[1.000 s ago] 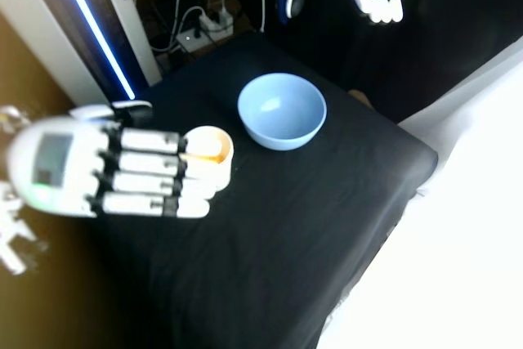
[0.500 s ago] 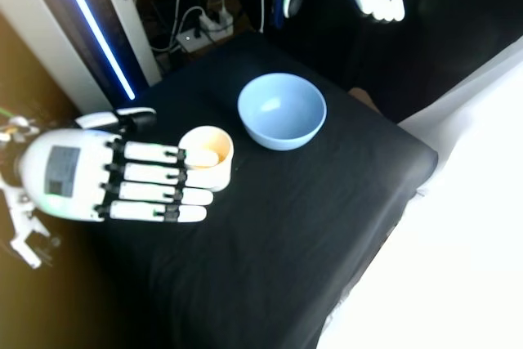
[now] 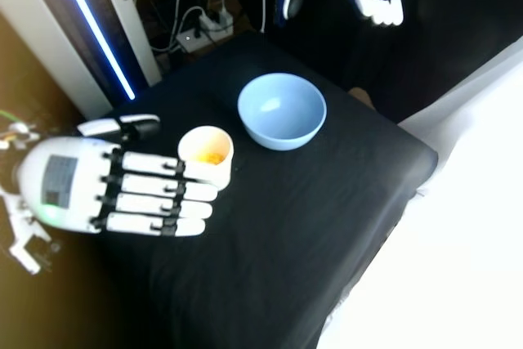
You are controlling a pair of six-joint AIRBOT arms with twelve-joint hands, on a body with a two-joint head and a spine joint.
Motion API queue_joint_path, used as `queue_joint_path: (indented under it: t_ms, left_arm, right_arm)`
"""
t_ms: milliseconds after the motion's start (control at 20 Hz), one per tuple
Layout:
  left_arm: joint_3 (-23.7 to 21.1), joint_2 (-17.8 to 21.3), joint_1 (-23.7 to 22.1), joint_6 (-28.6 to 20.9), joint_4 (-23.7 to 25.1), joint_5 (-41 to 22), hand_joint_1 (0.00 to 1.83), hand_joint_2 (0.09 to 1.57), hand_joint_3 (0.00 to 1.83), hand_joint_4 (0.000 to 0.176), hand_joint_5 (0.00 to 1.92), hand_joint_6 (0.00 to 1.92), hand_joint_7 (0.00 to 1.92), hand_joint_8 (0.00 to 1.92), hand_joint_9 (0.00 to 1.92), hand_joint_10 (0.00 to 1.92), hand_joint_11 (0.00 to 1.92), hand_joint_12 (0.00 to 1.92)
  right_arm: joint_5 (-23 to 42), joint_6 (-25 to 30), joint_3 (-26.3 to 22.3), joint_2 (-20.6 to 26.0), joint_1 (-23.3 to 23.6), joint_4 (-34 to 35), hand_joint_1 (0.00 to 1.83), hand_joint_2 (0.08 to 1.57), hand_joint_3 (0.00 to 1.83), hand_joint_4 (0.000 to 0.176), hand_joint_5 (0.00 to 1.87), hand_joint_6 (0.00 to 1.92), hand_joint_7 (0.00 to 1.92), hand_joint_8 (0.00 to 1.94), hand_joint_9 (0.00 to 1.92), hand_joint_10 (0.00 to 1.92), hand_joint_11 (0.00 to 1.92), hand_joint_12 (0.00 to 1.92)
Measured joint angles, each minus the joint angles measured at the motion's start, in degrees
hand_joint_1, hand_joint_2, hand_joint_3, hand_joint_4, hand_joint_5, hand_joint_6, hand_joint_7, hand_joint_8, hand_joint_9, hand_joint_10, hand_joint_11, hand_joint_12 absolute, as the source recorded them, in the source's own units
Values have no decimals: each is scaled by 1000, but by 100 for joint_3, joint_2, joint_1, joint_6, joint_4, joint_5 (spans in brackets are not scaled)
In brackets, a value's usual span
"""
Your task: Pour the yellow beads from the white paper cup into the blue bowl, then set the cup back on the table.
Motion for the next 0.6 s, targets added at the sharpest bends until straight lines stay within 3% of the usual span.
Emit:
queue_joint_path:
  t_ms: [250,600]
  left_arm:
    - [48,-63,-42,-2,0,26,503,1011,0,1,0,0,167,11,198,9,24,198]
    - [70,-103,-107,0,103,127,517,1019,0,0,0,0,162,1,197,1,8,189]
  right_arm:
    - [9,90,79,-79,0,-22,720,578,0,0,72,0,224,0,234,0,35,386]
    - [-142,197,275,-98,0,-136,671,573,4,0,98,0,222,3,237,4,78,274]
